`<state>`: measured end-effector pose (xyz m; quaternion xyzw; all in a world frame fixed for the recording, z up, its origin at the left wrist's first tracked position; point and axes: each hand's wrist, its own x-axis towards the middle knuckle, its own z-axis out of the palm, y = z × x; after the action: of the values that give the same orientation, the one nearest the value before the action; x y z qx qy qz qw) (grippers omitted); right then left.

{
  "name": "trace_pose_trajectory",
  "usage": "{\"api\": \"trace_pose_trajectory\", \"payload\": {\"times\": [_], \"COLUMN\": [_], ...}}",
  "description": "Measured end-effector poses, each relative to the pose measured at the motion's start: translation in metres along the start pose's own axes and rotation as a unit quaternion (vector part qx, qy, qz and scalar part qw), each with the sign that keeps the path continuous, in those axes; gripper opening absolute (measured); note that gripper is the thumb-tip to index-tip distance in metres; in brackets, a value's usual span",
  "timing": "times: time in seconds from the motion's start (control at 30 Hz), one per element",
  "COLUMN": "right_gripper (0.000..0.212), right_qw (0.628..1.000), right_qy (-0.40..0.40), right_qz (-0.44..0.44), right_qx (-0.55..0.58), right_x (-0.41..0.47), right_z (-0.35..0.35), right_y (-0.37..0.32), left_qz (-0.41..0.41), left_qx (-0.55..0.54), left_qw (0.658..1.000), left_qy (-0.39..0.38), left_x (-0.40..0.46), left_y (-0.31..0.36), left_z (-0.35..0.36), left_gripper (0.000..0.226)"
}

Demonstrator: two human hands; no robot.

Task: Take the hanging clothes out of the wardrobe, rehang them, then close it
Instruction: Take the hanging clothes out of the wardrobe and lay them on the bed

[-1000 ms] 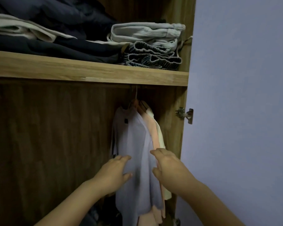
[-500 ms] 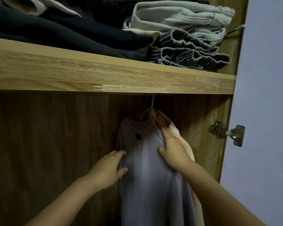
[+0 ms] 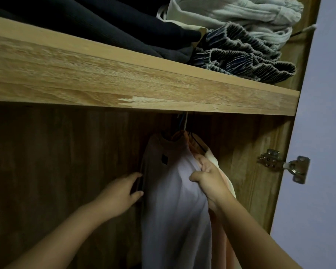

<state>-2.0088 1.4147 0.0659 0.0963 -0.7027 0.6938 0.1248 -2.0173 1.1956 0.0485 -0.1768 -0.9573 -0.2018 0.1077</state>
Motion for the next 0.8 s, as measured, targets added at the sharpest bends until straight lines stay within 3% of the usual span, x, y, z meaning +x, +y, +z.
{"api": "trace_pose_trajectory", "payload": {"times": [0.3, 0.6, 0.7, 0.8], "right_gripper": [0.055, 0.061, 0.062, 0.06], "right_qw": [0.996, 0.99, 0.988, 0.989], "right_qy": [-0.085, -0.127, -0.142, -0.126], "right_qz": [0.007, 0.053, 0.053, 0.072], "right_qx": [0.022, 0.03, -0.014, -0.018], "right_x": [-0.056, -0.146, -0.18, -0.219], "right_z": [-0.041, -0.11, -0.132, -0.155], "right_y": [-0.025, -0.04, -0.045, -0.052], "left_qz": [0.007, 0.012, 0.047, 0.084], "left_qx": [-0.028, -0.082, -0.05, -0.019], "left_qw": [0.998, 0.974, 0.979, 0.989], "left_qy": [0.058, 0.212, 0.194, 0.122], "left_x": [0.022, 0.03, 0.023, 0.01], "left_y": [0.001, 0.045, 0.069, 0.091], "left_z": [0.012, 0.044, 0.059, 0.071], "left_gripper": [0.049, 0.052, 0.053, 0.032]}}
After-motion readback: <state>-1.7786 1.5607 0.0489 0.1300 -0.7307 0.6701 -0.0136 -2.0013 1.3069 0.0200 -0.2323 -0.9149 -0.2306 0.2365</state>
